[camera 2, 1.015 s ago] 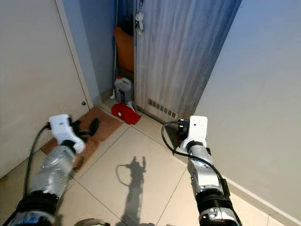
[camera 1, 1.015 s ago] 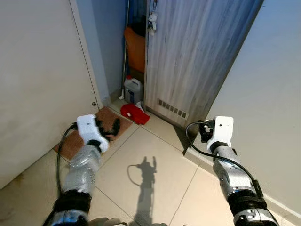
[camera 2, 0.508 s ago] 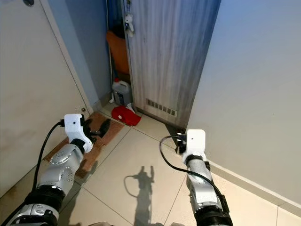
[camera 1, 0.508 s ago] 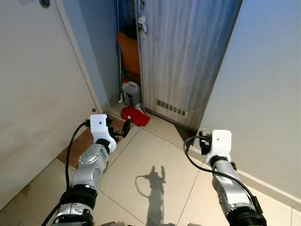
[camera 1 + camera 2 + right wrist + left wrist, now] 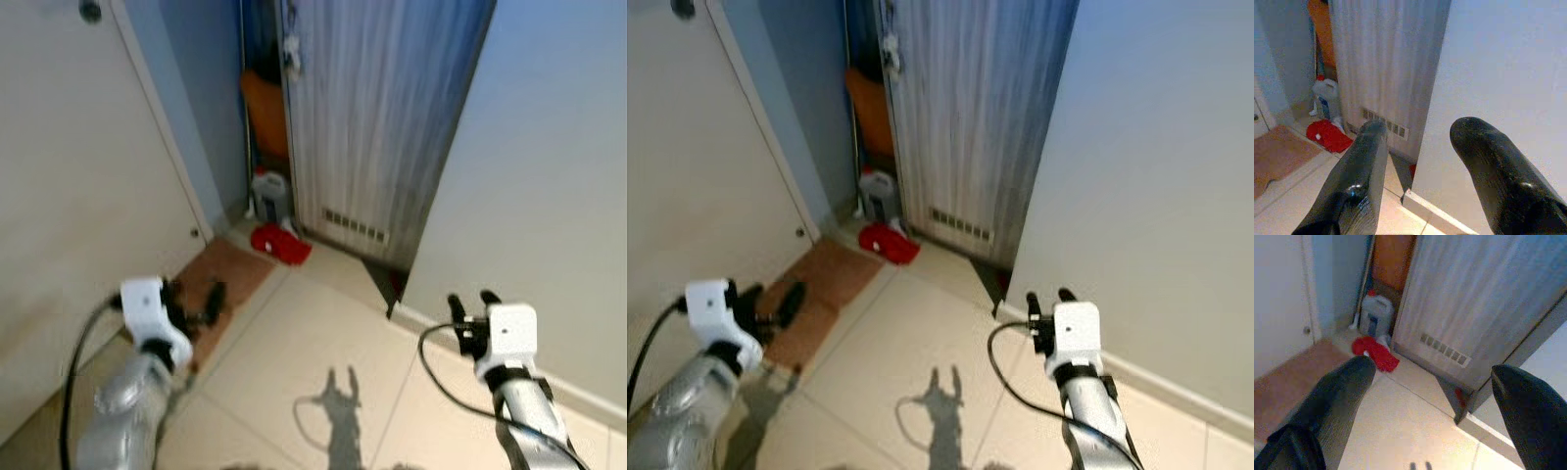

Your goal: Hang keys on a hook

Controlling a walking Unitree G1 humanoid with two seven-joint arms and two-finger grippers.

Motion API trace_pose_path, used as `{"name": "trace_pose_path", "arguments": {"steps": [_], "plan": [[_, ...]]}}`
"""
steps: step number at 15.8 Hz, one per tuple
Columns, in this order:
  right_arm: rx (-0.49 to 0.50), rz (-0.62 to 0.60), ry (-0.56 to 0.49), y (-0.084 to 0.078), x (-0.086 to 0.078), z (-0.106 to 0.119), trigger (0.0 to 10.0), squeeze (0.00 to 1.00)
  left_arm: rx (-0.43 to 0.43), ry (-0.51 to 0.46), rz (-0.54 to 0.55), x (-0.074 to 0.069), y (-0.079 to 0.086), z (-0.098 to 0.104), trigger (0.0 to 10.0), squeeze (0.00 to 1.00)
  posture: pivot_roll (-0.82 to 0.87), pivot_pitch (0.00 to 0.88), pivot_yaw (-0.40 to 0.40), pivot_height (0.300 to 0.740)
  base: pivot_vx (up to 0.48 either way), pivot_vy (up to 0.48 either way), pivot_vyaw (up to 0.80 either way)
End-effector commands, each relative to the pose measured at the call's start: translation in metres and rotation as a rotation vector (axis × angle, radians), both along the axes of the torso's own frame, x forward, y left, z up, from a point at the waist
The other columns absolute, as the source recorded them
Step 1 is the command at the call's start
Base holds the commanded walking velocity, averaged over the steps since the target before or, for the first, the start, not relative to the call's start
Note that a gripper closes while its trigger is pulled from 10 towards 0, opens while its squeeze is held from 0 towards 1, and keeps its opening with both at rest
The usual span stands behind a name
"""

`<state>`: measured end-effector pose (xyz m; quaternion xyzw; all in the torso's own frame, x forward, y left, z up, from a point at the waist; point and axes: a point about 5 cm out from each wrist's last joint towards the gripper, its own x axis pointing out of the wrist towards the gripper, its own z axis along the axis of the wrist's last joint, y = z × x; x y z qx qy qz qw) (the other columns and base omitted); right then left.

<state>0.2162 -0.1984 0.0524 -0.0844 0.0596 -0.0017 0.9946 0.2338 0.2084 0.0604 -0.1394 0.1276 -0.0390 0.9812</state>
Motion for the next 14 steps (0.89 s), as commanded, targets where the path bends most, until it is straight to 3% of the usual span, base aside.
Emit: {"name": "trace_pose_path", "arguments": {"steps": [1, 3, 5, 6, 11, 12, 14], "plan": [[0.002, 0.013, 0.006, 0.006, 0.001, 0.002, 10.0, 0.05, -0.008, -0.02, -0.001, 0.005, -0.003, 0.007, 10.0, 0.0, -0.1, 0.0, 0.096, 0.74, 0.0, 0.0, 0.0], [0.002, 0.062, 0.007, 0.02, 0.008, 0.006, 10.0, 0.05, -0.003, -0.015, -0.048, 0.008, -0.01, 0.005, 10.0, 0.0, -0.11, 0.0, 0.086, 0.74, 0.0, 0.0, 0.0], [0.006, 0.087, 0.012, 0.019, 0.012, 0.008, 10.0, 0.04, 0.002, -0.004, -0.041, 0.012, -0.011, 0.001, 10.0, 0.0, -0.1, 0.0, 0.069, 0.74, 0.0, 0.0, 0.0], [0.024, 0.09, 0.039, 0.019, 0.016, 0.004, 10.0, 0.0, 0.015, -0.01, -0.044, 0.015, -0.013, 0.001, 10.0, 0.0, -0.09, 0.0, 0.063, 0.74, 0.0, 0.0, -0.63], [0.015, 0.102, 0.082, 0.021, 0.017, -0.009, 10.0, 0.0, 0.091, -0.061, -0.11, 0.024, -0.021, 0.008, 10.0, 0.0, -0.08, 0.0, 0.054, 0.74, 0.0, 0.0, -0.63], [0.016, 0.115, 0.077, 0.025, 0.019, -0.009, 10.0, 0.0, 0.137, -0.064, -0.122, 0.028, -0.02, 0.009, 10.0, 0.0, -0.08, 0.0, 0.054, 0.74, 0.0, -0.48, -0.61], [0.011, 0.131, 0.072, 0.03, 0.021, -0.009, 10.0, 0.0, 0.138, -0.051, -0.127, 0.032, -0.022, 0.008, 10.0, 0.0, -0.08, 0.0, 0.057, 0.74, 0.0, -0.48, -0.59]]}}
